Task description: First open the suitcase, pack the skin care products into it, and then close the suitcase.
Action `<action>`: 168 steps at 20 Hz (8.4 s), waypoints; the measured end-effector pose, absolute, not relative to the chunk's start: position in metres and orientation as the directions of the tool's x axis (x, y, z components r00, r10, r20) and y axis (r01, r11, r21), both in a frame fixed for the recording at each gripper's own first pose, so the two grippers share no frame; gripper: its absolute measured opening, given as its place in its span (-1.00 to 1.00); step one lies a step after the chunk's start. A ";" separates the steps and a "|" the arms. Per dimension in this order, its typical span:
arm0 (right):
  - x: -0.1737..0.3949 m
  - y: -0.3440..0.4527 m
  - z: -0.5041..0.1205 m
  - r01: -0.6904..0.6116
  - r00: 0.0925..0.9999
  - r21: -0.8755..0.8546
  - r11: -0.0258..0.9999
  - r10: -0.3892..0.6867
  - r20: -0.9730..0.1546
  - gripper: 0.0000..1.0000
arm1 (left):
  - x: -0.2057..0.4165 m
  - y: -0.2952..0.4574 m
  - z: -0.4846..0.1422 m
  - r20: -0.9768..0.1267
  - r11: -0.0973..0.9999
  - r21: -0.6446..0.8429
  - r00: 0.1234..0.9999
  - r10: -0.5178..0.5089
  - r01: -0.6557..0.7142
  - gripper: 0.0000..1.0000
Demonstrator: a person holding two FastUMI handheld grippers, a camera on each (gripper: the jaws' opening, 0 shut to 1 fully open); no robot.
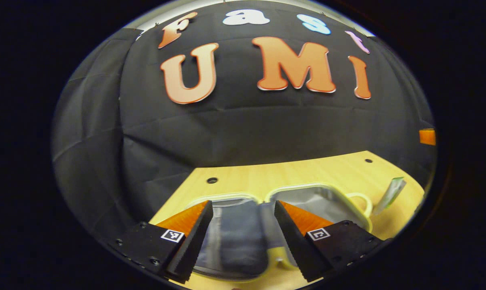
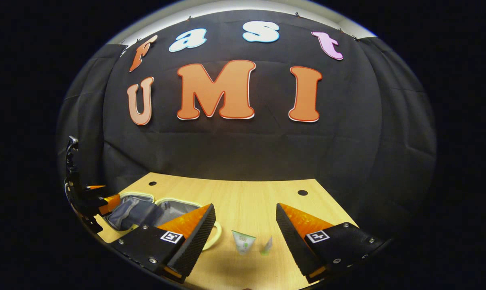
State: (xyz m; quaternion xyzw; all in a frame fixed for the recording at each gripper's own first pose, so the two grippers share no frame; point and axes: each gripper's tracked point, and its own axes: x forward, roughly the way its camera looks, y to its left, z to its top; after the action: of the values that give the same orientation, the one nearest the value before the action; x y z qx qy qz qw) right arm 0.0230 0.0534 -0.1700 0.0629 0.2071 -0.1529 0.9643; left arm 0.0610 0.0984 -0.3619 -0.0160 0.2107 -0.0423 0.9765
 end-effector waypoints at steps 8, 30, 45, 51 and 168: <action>-0.020 0.014 -0.205 0.363 0.821 0.042 0.931 -0.298 -0.486 0.92 | 0.030 -0.089 -0.351 -0.379 0.932 -0.070 0.855 -0.353 0.355 0.95; -0.083 -0.036 -0.261 0.358 0.726 0.050 0.933 -0.244 -0.643 0.92 | 0.022 -0.305 -0.464 -0.580 0.857 -0.138 0.661 -0.477 0.497 0.60; -0.046 -0.017 -0.313 0.088 0.726 0.108 0.990 0.011 -0.688 0.92 | 0.035 -0.244 -0.393 -0.499 0.933 -0.128 0.792 -0.353 0.335 0.04; -0.016 -0.001 -0.348 -0.061 0.712 0.142 0.988 0.143 -0.687 0.89 | 0.038 -0.180 -0.326 -0.442 0.979 -0.118 0.875 -0.199 0.164 0.03; 0.118 0.267 -0.394 0.024 0.390 0.321 0.947 0.287 -0.875 -0.32 | -0.036 0.338 -0.393 -0.653 0.842 0.046 0.621 0.433 -0.538 0.75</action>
State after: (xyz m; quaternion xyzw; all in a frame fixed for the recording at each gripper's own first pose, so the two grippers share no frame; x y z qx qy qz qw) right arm 0.1182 0.2670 -0.3945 0.1422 0.5465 0.0802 0.8214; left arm -0.0358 0.3383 -0.3929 -0.0772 0.3410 0.2704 0.8970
